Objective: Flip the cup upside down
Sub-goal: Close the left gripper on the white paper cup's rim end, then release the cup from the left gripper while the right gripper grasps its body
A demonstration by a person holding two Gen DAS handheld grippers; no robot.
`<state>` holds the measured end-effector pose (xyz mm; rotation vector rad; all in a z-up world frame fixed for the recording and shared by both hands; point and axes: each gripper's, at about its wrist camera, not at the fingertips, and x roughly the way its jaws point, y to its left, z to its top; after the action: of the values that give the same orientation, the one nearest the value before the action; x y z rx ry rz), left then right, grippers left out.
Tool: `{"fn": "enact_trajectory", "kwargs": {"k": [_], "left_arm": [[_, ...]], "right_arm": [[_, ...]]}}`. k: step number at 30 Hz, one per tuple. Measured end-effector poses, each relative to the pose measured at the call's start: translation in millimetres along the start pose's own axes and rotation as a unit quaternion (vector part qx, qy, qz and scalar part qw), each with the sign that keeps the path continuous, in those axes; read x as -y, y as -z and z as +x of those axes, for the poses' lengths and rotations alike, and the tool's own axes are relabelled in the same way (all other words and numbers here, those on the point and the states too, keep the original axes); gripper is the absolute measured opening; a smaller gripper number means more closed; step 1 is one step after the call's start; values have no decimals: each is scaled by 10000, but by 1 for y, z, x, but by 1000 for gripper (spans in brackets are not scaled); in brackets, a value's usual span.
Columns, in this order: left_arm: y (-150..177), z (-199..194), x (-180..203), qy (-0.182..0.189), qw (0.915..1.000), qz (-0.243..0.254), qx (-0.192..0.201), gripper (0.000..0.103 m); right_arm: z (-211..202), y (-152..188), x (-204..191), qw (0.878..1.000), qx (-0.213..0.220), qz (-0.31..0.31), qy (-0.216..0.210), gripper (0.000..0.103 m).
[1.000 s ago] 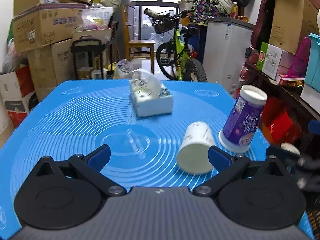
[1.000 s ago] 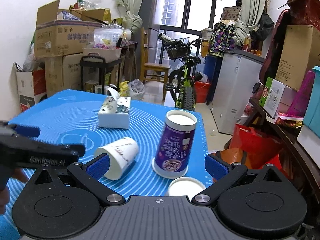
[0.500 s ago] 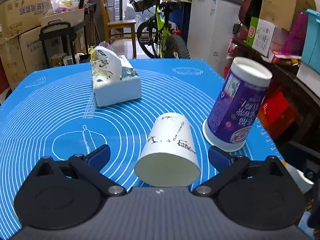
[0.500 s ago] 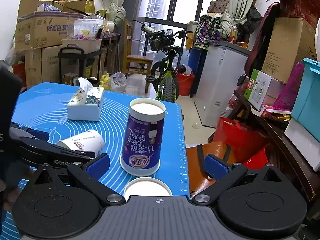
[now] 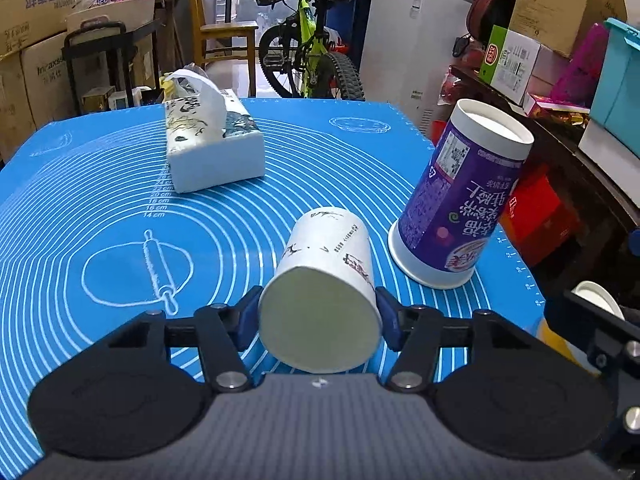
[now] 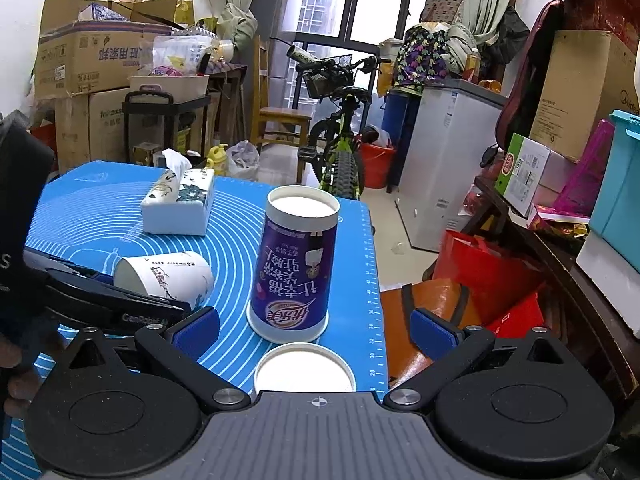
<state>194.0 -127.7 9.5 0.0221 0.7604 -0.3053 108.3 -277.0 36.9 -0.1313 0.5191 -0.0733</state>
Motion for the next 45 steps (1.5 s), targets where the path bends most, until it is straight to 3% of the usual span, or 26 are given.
{"fn": "enact_trajectory", "kwargs": {"k": [4,13,22,25,29,34,37,45], "left_arm": [[8,-8,-8,-199,9998,-4,-47,60],[38,-70,-47,-631,9977,-146,204,61],[77,-89,-71,-763,9965,-353,46,63],[85,-91,-77,-727,9964,-440,56,69],[89,-89,-83,-797,9959,-426,7,71],[92,-86,-87,-623,9971,-445,-52,73],[94,-87,-86,-618,9972,-414,-35,82],[95,-89,-87,-532,9978,-389,-5,85]], "right_arm": [[-7,1,-6,10000,37,-6,-48,101],[-36,0,-35,9989,144,-139,-425,101],[-52,9,-82,9962,-63,-336,-798,100],[-53,11,-93,9957,-149,-422,-811,100],[-52,14,-102,9950,-273,-487,-828,100],[-50,14,-109,9946,-331,-545,-822,101],[-49,14,-111,9943,-365,-569,-826,100],[-46,8,-111,9934,-473,-478,-929,100]]}}
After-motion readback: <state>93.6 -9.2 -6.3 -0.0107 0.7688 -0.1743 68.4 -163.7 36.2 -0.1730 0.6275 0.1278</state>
